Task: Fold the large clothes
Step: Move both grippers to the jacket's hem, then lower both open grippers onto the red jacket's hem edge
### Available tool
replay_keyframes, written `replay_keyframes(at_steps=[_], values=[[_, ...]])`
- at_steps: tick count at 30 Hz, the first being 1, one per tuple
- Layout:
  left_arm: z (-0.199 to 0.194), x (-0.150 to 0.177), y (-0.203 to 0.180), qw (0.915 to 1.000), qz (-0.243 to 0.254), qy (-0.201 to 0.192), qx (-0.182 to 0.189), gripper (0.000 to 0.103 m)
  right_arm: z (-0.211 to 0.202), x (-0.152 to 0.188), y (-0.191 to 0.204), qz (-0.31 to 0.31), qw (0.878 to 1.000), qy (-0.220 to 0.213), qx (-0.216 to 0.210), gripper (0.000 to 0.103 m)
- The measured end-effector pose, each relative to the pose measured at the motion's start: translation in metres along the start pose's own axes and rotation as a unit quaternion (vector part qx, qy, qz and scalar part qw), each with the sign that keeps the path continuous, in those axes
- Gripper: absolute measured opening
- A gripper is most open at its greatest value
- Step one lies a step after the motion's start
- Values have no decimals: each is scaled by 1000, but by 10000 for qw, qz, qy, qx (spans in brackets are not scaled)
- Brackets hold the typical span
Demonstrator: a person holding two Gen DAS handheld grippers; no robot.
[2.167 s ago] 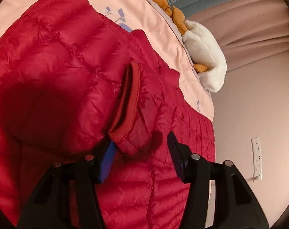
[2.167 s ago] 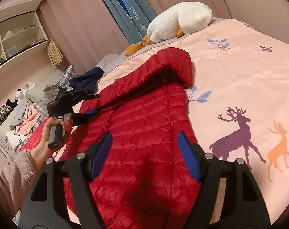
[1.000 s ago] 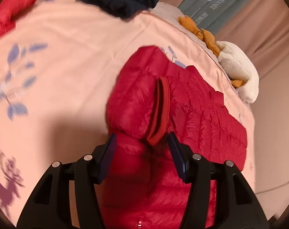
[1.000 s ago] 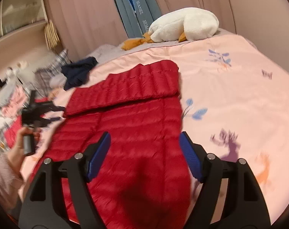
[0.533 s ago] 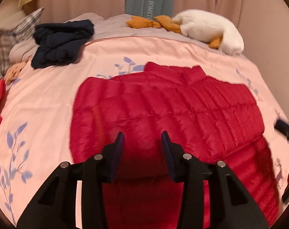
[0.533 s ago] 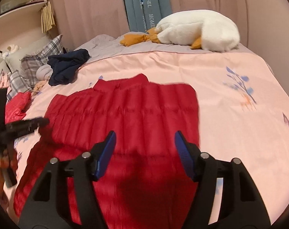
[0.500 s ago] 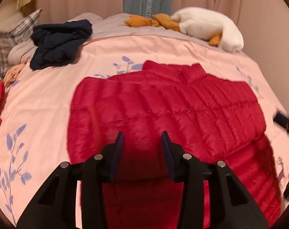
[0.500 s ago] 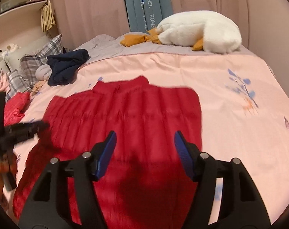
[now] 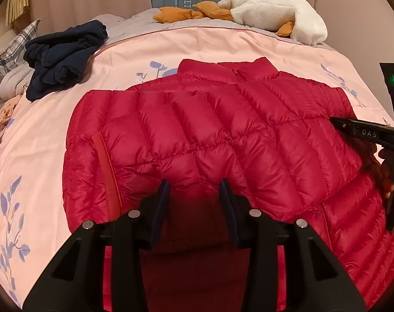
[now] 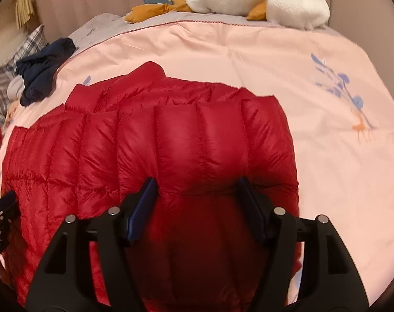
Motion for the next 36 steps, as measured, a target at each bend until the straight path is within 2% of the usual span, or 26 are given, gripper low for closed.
replay_keyframes(at_steps=[3, 6, 10, 13, 17, 22, 26, 32, 36], values=[[0, 1, 1, 10000, -41, 12, 27, 42, -6, -3, -4, 174, 9998, 61, 1, 66], [0, 1, 1, 10000, -76, 27, 49, 42, -33, -10, 10, -15, 9995, -304, 42, 65], [0, 1, 2, 9999, -95, 24, 52, 42, -60, -4, 45, -419, 9969, -607, -261, 65], [0, 1, 2, 9999, -115, 15, 56, 42, -57, 7, 67, -769, 9950, -504, -381, 65], [0, 2, 1, 10000, -80, 25, 32, 42, -30, 24, 76, -1170, 9930, -117, -101, 68], [0, 3, 1, 10000, -90, 29, 28, 42, -29, 22, 76, -1087, 9939, -35, -165, 68], [1, 3, 2, 9999, -147, 14, 57, 42, -48, 20, 81, -1087, 9931, -376, -221, 68], [3, 4, 1, 10000, -91, 0, -41, 42, -28, 31, 84, -1157, 9932, -78, -72, 71], [-5, 6, 0, 9997, -52, -40, -249, 43, -43, 30, 81, -908, 9955, -181, -191, 71]])
Point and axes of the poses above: each gripper's, at about its wrist camera, not at the fingertips, and z roughly the way its jaws point, y to its left, x to its underside, the point moved 9 cm from there along z, roughly the way its jaws point, and after that the axes turned 12 degrees about -z, right-handed, at the moved point
